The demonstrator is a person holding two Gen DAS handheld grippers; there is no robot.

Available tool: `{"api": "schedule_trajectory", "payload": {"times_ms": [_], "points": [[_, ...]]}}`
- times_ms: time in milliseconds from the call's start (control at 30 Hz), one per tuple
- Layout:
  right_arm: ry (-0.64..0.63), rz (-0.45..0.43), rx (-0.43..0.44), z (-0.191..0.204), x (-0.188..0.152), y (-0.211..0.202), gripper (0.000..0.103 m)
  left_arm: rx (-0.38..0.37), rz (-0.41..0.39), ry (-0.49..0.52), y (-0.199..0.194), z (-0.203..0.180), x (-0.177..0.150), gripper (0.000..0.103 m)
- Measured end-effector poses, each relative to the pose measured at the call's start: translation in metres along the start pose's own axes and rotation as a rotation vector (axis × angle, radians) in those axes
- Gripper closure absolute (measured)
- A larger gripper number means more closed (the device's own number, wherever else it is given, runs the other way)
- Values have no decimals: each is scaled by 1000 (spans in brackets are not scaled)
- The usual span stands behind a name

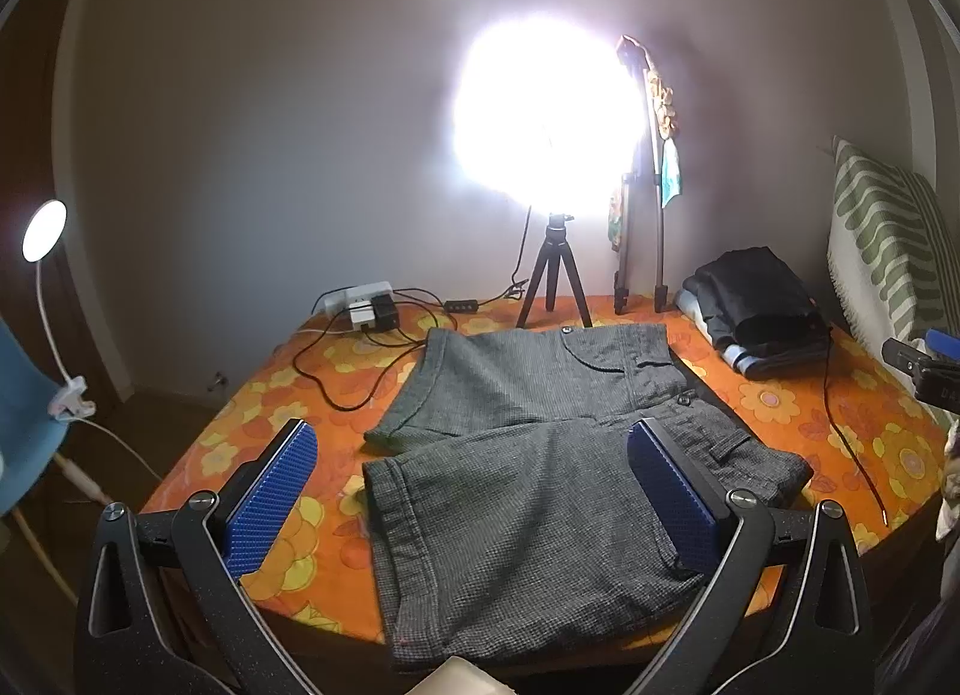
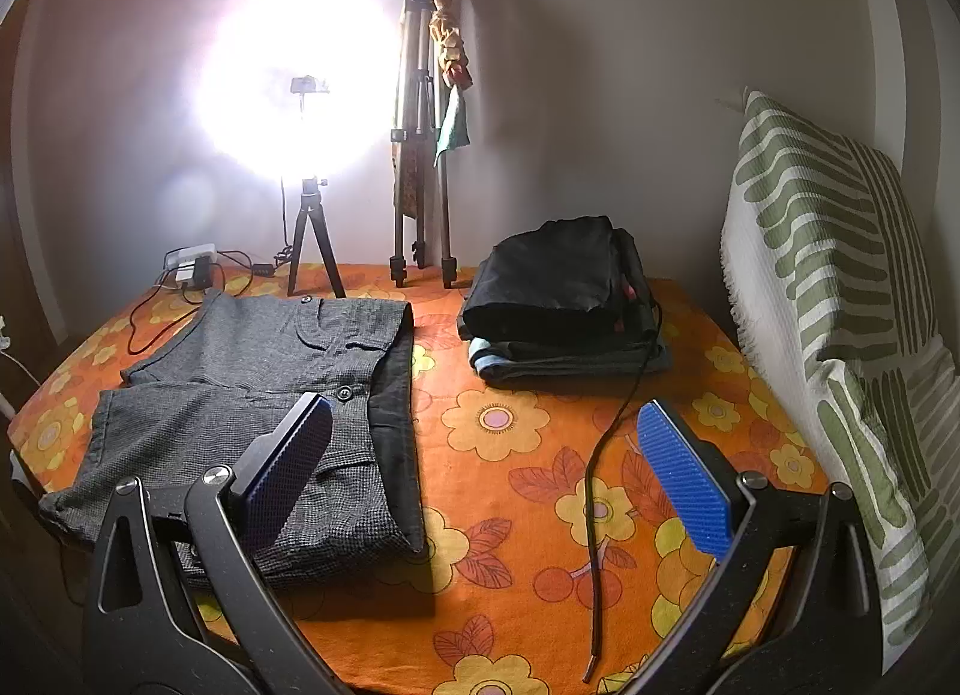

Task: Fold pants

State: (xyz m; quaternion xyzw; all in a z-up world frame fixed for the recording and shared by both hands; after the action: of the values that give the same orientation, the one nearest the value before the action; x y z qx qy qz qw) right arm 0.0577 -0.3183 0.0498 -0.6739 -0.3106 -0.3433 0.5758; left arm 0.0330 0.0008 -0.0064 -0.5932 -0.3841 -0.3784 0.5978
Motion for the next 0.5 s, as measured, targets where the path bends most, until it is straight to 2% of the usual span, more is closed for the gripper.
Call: {"api": "schedule_trajectory", "payload": {"times_ms": [500], "points": [[4, 1, 5, -2, 0, 1, 0, 10, -12, 2, -3, -2, 2, 0]]}}
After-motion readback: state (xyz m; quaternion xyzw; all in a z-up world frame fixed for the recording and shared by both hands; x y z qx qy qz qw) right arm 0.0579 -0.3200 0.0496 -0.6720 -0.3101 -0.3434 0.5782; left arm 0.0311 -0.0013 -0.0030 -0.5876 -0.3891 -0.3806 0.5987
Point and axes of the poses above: each gripper's, at about its wrist camera, not at the fingertips, and y roughly the way its jaws point, z to its left, x to its top, the point moved 4 cm from there along y, roughly the way its jaws point, and after that the axes turned 4 degrees about -y, right-handed, at the moved point
